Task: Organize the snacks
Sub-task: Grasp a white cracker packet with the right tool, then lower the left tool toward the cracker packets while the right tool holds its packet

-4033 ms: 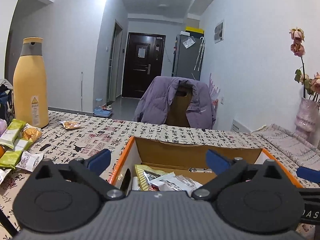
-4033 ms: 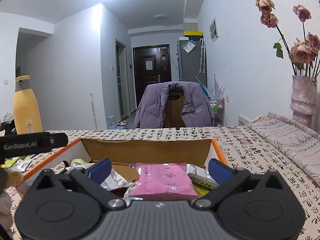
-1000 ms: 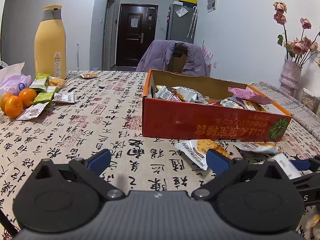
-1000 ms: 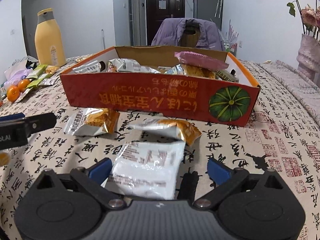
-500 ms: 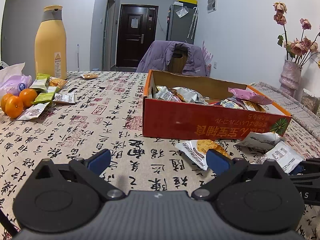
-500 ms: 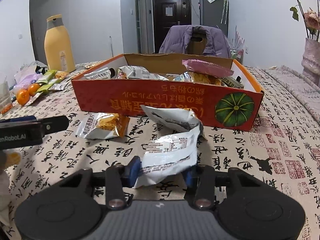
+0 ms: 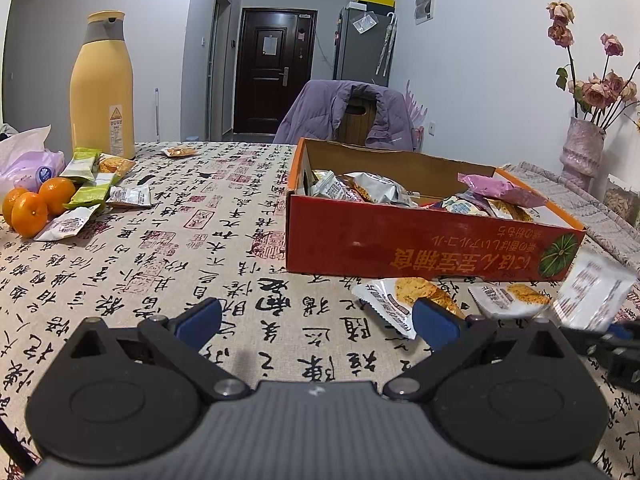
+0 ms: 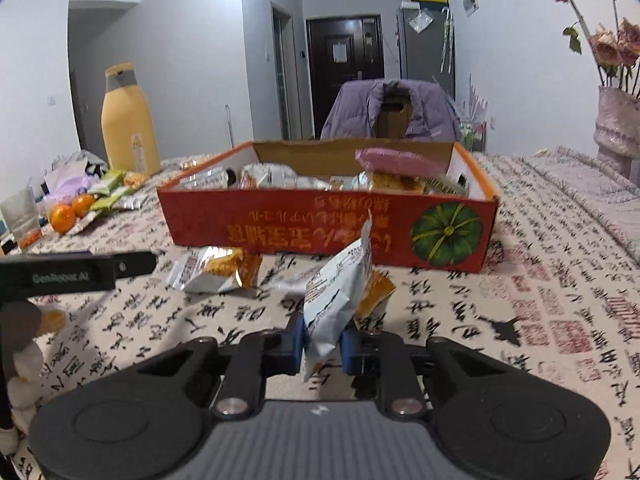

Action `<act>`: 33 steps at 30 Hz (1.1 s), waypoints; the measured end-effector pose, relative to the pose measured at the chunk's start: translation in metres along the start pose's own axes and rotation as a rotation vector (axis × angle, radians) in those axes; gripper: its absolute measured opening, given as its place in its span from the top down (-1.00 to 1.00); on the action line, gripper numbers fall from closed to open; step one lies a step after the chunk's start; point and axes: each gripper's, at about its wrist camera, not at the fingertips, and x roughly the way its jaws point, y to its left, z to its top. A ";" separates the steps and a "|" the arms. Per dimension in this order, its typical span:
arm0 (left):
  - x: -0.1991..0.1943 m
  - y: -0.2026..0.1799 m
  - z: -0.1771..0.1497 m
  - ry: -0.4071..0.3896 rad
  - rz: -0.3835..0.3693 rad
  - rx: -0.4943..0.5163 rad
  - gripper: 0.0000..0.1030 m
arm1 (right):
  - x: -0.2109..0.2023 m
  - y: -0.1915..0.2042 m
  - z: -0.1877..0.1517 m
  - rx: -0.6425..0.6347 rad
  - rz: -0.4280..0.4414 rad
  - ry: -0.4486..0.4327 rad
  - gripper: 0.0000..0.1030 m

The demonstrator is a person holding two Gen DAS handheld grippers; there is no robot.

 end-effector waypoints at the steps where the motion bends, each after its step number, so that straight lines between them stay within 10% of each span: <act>1: 0.000 0.000 0.000 0.001 0.002 0.000 -1.00 | -0.003 -0.002 0.001 0.002 -0.003 -0.014 0.66; 33: 0.011 -0.018 0.012 0.084 0.019 0.018 -1.00 | 0.007 -0.064 0.016 0.045 -0.185 -0.149 0.66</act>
